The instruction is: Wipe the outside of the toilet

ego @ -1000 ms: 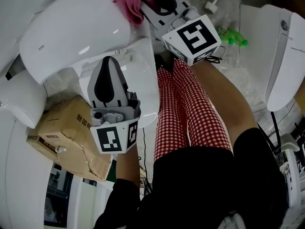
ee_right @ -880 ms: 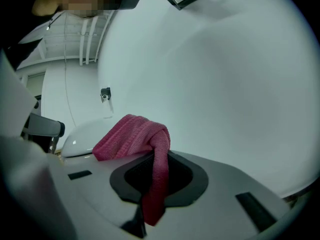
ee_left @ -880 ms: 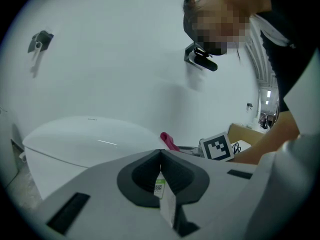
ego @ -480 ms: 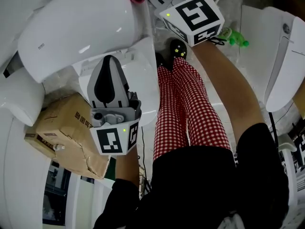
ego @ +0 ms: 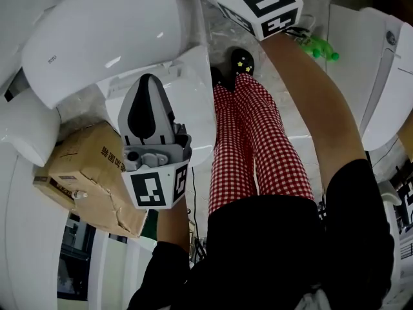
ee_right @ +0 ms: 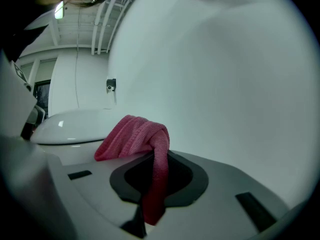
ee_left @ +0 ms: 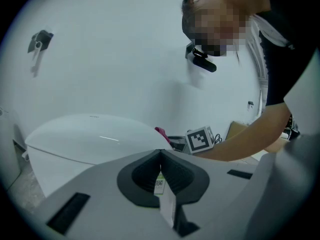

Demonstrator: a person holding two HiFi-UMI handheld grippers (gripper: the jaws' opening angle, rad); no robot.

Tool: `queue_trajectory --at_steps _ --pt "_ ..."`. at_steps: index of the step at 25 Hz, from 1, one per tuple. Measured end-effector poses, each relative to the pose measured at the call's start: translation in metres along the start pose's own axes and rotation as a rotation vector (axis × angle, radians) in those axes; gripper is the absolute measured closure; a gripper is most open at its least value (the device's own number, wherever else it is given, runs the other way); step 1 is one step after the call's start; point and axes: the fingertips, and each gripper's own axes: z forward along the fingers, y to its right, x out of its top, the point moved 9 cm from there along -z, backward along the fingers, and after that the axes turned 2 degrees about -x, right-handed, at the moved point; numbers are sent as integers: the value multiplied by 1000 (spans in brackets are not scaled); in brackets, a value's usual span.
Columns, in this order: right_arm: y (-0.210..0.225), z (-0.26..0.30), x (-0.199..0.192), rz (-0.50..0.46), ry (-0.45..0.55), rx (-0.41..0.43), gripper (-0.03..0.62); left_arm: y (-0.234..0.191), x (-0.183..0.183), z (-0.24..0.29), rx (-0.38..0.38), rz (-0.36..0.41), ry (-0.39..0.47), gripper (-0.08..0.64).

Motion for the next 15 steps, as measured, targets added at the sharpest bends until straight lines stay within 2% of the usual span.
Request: queue_trajectory --at_steps 4,9,15 --pt "9 -13 12 -25 46 -22 537 2 -3 -2 -8 23 -5 551" --pt "12 -42 15 -2 90 -47 537 8 -4 -1 -10 -48 7 551" --pt "0 -80 5 56 125 -51 537 12 -7 -3 -16 -53 16 551"
